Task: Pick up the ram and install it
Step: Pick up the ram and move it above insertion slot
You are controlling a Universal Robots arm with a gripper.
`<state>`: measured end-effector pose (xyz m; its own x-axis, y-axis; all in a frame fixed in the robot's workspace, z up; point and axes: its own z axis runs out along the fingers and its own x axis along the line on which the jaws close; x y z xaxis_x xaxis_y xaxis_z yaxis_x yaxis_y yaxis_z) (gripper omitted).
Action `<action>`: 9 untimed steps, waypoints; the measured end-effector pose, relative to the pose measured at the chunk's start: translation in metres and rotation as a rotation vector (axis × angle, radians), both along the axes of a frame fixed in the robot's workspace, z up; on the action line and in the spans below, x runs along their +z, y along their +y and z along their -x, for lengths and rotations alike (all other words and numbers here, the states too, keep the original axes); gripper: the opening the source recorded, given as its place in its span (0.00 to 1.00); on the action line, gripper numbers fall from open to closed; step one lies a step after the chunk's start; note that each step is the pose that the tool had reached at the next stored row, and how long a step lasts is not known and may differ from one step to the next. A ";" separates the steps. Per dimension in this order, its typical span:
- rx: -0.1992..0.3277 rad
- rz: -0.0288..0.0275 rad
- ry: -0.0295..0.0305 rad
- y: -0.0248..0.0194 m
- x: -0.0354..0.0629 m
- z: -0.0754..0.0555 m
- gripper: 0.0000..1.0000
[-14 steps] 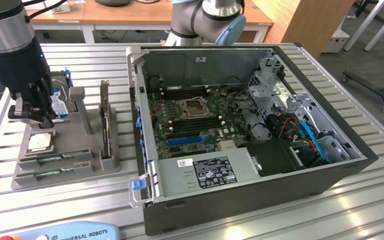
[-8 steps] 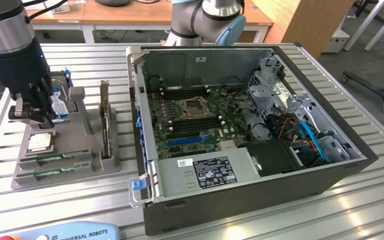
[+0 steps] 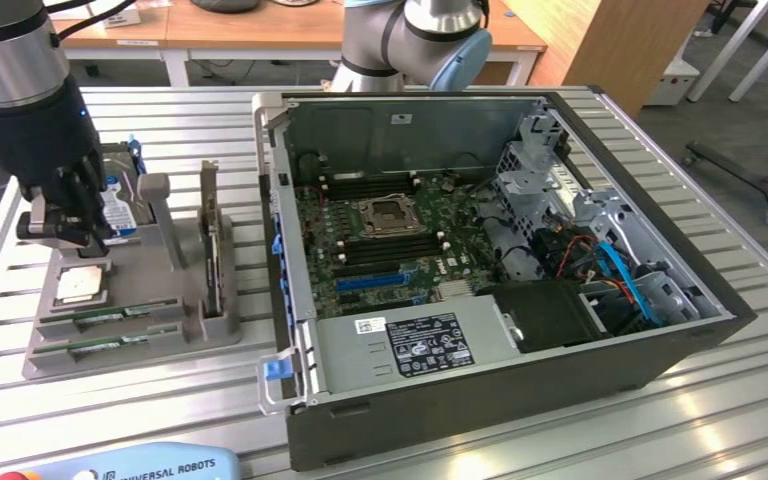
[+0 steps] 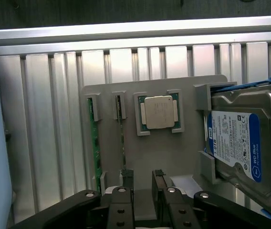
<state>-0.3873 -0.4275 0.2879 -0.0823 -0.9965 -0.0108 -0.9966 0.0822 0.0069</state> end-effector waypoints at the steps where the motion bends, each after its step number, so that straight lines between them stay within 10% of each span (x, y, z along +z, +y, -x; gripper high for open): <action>1: 0.000 0.0000 -0.0001 -0.0007 0.0000 0.000 0.29; 9: 0.000 0.0000 0.0000 -0.0083 0.0000 0.000 0.29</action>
<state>-0.3872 -0.4358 0.2879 -0.0822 -0.9966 -0.0108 -0.9966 0.0821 0.0069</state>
